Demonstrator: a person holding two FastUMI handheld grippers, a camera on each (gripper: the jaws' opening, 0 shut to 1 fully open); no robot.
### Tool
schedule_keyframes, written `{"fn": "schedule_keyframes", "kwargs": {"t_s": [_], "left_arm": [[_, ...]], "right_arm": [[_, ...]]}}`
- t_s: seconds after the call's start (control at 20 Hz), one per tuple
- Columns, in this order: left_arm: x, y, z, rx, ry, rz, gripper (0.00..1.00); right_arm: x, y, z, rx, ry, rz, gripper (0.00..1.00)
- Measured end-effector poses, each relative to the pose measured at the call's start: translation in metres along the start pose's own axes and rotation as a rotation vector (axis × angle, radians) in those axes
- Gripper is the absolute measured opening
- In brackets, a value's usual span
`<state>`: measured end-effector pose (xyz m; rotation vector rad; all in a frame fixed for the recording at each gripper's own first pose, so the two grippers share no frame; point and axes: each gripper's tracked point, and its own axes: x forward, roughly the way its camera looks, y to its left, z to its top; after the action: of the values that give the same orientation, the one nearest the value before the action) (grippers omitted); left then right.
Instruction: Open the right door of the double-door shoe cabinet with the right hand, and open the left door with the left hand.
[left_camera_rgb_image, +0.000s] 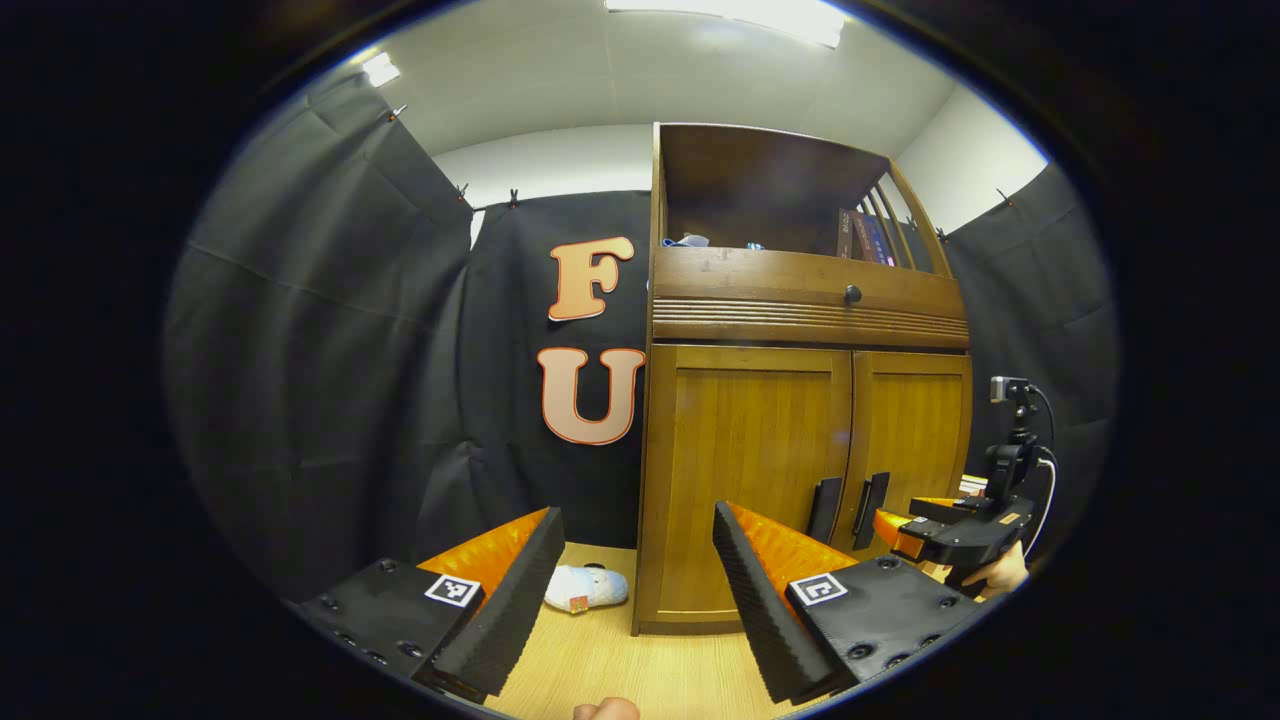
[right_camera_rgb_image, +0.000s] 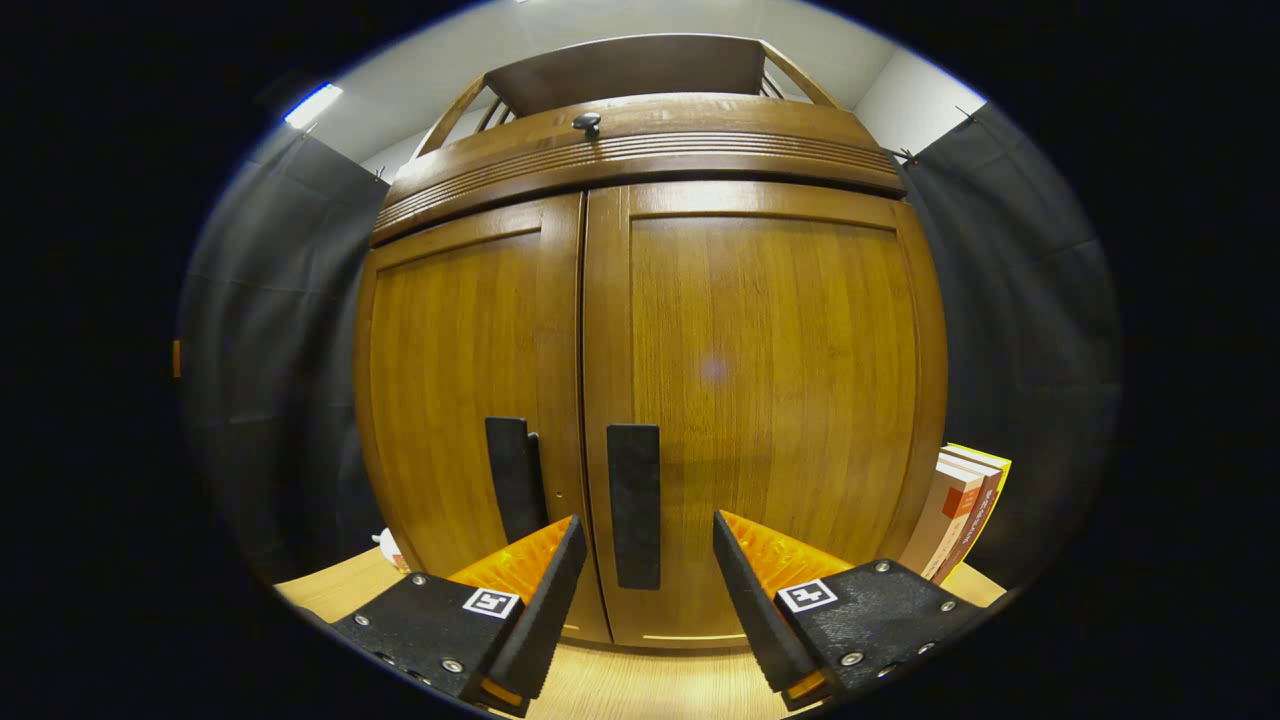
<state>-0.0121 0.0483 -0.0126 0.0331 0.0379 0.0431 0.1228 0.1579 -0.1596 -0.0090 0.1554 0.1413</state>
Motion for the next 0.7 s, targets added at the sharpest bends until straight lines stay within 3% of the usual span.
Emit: {"fn": "schedule_keyframes", "kwargs": {"t_s": [0.1, 0.15, 0.25, 0.35, 0.45, 0.6, 0.65, 0.7], "left_arm": [[0.003, 0.001, -0.002, 0.000, 0.005, 0.003, 0.93], [0.004, 0.002, -0.003, 0.003, 0.007, 0.004, 0.96], [0.007, 0.002, -0.005, 0.007, 0.010, 0.006, 1.00], [0.009, 0.002, -0.007, 0.008, 0.013, 0.005, 0.96], [0.010, 0.004, -0.008, 0.007, 0.015, 0.007, 1.00], [0.012, 0.007, -0.010, 0.008, 0.017, 0.019, 0.96], [0.011, 0.008, -0.011, 0.008, 0.018, 0.025, 0.96], [0.011, 0.010, -0.011, 0.008, 0.019, 0.028, 0.96]], "right_arm": [[0.013, 0.001, -0.009, 0.008, 0.012, -0.003, 0.75], [0.019, 0.003, -0.012, 0.018, 0.019, 0.002, 0.80], [0.032, 0.004, -0.017, 0.025, 0.022, 0.002, 0.71], [0.042, 0.006, -0.020, 0.025, 0.020, -0.002, 0.66], [0.047, 0.005, -0.022, 0.032, 0.028, -0.007, 0.62], [0.057, 0.007, -0.024, 0.053, 0.041, -0.003, 0.46], [0.059, 0.008, -0.023, 0.055, 0.040, -0.002, 0.49], [0.059, 0.008, -0.023, 0.061, 0.042, -0.001, 0.43]]}}
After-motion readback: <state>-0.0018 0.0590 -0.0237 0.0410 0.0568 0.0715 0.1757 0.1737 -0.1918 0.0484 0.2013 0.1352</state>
